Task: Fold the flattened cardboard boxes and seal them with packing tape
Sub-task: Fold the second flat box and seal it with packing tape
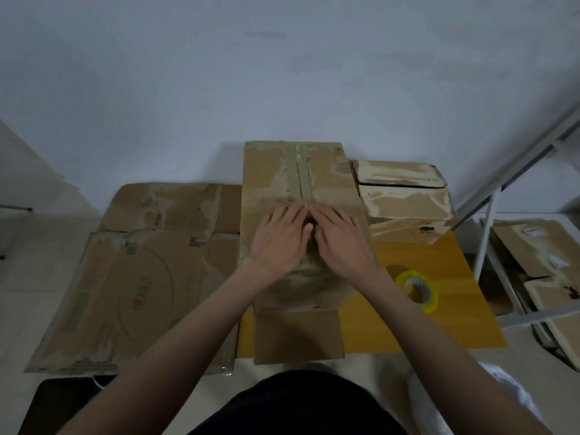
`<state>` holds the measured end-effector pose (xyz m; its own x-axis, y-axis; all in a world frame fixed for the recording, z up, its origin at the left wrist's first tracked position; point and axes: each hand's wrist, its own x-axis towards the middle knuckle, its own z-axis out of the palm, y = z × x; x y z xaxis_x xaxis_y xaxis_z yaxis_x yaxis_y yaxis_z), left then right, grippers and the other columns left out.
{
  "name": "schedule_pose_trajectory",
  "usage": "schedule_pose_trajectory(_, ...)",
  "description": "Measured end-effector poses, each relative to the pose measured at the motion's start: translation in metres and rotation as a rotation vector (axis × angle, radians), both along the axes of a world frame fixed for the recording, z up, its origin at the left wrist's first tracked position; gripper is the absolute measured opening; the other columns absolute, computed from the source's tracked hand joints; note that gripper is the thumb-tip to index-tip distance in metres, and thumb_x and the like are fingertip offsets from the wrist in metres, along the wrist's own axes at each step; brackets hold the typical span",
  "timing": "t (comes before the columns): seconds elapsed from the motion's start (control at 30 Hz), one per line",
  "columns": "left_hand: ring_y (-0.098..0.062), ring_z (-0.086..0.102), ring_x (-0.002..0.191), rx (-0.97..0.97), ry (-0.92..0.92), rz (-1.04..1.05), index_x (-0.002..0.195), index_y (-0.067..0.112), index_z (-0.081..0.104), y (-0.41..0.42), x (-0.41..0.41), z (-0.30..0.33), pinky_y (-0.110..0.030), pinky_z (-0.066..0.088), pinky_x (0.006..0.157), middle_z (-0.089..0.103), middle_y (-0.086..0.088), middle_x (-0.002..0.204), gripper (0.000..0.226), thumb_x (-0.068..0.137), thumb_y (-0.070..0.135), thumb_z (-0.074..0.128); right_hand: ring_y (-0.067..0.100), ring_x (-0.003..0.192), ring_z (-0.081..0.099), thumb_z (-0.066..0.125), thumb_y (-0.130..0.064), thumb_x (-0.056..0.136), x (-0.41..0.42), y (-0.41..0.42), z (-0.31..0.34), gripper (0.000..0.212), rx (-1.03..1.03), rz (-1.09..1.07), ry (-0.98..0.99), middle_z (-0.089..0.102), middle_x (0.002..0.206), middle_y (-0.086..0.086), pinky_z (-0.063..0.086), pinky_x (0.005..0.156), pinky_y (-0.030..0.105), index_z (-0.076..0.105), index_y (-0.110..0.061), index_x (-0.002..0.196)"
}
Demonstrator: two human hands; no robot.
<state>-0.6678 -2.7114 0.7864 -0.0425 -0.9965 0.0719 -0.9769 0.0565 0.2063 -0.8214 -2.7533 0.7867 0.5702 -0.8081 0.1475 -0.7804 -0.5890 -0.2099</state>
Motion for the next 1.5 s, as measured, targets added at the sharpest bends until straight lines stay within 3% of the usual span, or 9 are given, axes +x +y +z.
schedule_pose_trajectory(0.17,-0.021,-0.009,0.154,0.183,-0.041,0.034,0.16,0.018,-0.002,-0.072,0.019,-0.006,-0.045,0.004,0.125,-0.007,0.002,0.167,0.058,0.107,0.039,0.014,0.025,0.154,0.001,0.019,-0.036,0.107,0.029,-0.081,0.003,0.055,0.14,0.008,0.183,0.002,0.167,-0.005,0.0,0.123,0.047,0.012,-0.02,0.16)
schedule_pose_trajectory(0.43,-0.028,0.048,0.12,-0.006,-0.05,0.016,0.126,0.02,0.051,-0.131,0.042,0.004,-0.043,0.041,0.094,0.051,-0.004,0.129,0.032,0.101,0.036,0.039,0.02,0.127,0.049,0.036,-0.024,0.101,0.047,-0.132,-0.001,0.038,-0.032,-0.007,0.0,0.06,0.135,0.0,0.031,0.112,0.04,0.06,-0.022,0.13)
schedule_pose_trajectory(0.67,-0.024,-0.002,0.154,0.202,-0.065,0.091,0.16,0.025,0.004,-0.213,0.074,0.002,-0.045,0.002,0.125,-0.002,0.002,0.168,0.058,0.107,0.043,0.02,0.027,0.154,0.002,0.024,-0.036,0.107,0.073,-0.21,-0.001,0.051,0.184,-0.011,0.101,0.008,0.167,-0.001,0.002,0.123,0.052,0.02,-0.028,0.158)
schedule_pose_trajectory(0.77,-0.026,0.007,0.153,0.175,-0.069,0.107,0.16,0.027,0.008,-0.217,0.074,-0.014,-0.045,0.006,0.123,0.009,0.002,0.167,0.057,0.107,0.046,0.018,0.029,0.154,0.005,0.021,-0.038,0.107,0.078,-0.218,-0.014,0.051,0.183,-0.025,0.109,0.014,0.166,-0.001,0.002,0.122,0.056,0.019,-0.03,0.158)
schedule_pose_trajectory(0.93,-0.028,0.049,0.127,0.101,-0.016,0.086,0.143,0.032,0.048,-0.235,0.103,-0.009,-0.044,0.033,0.106,0.055,0.0,0.139,0.048,0.103,0.053,0.03,0.024,0.131,0.047,0.032,-0.038,0.105,0.069,-0.247,-0.01,0.038,0.115,-0.028,-0.016,0.056,0.136,-0.003,0.014,0.118,0.056,0.055,-0.031,0.134)
schedule_pose_trajectory(1.03,-0.025,0.062,0.106,0.078,0.217,0.34,0.114,0.027,0.072,-0.234,0.137,-0.007,-0.039,0.046,0.092,0.069,-0.001,0.111,0.043,0.101,0.054,0.04,0.025,0.116,0.056,0.041,-0.039,0.103,0.059,-0.27,-0.006,0.033,0.26,-0.095,-0.109,0.061,0.121,0.002,0.04,0.103,0.045,0.065,-0.026,0.122)
schedule_pose_trajectory(1.17,-0.021,0.065,0.095,0.008,0.545,0.425,0.104,0.018,0.076,-0.223,0.15,-0.019,-0.038,0.051,0.09,0.074,-0.002,0.1,0.04,0.099,0.049,0.052,0.022,0.114,0.058,0.053,-0.035,0.101,0.049,-0.282,-0.015,0.028,0.361,-0.128,-0.287,0.067,0.119,0.003,0.042,0.093,0.031,0.071,-0.022,0.118)
schedule_pose_trajectory(1.33,-0.025,0.052,0.119,0.033,0.49,0.4,0.119,0.011,0.063,-0.231,0.145,-0.033,-0.031,0.034,0.088,0.058,-0.007,0.128,0.043,0.107,0.038,0.031,0.021,0.116,0.059,0.055,-0.03,0.1,0.052,-0.278,-0.023,0.026,0.272,-0.186,-0.375,0.07,0.12,0.001,0.038,0.089,0.025,0.073,-0.021,0.116)
schedule_pose_trajectory(1.5,-0.023,0.01,0.153,0.198,0.422,0.377,0.157,0.023,0.024,-0.225,0.149,-0.028,-0.047,0.012,0.122,0.011,-0.003,0.166,0.057,0.107,0.049,0.025,0.02,0.145,0.033,0.052,-0.028,0.103,0.047,-0.267,-0.017,0.046,0.443,-0.214,-0.474,0.043,0.154,0.002,0.025,0.115,0.032,0.046,-0.02,0.147)
